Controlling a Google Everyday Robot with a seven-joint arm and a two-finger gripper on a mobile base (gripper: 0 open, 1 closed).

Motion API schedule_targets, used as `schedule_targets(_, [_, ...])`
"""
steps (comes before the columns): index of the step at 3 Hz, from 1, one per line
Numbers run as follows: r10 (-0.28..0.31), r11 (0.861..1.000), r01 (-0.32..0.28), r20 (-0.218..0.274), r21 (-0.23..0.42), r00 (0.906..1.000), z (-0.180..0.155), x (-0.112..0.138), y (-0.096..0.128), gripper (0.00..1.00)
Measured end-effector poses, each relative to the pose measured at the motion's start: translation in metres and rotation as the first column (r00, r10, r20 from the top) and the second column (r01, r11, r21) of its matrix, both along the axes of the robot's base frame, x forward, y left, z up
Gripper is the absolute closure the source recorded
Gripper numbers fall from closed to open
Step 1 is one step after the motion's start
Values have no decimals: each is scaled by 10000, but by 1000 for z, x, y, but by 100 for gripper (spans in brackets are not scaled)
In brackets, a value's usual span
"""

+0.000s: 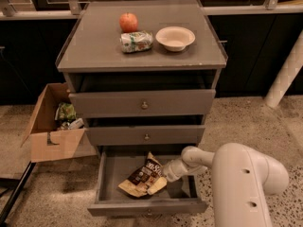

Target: Pick brown chip bag from bottom drawer and place on counter

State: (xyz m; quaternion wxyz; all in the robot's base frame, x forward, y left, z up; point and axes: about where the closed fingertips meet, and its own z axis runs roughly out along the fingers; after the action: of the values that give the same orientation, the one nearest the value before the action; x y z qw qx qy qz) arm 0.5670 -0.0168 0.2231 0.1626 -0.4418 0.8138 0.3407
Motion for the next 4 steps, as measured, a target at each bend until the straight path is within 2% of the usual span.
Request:
schedule_targets(2, [82,9998,-90,367,201,9993,-17,38,27,0])
schedule_targets(3, [154,9997,-160,329,194,9993,-29,47,40,0])
schedule_targets(4, [146,9996,-143,-117,231,9998,-49,43,49,0])
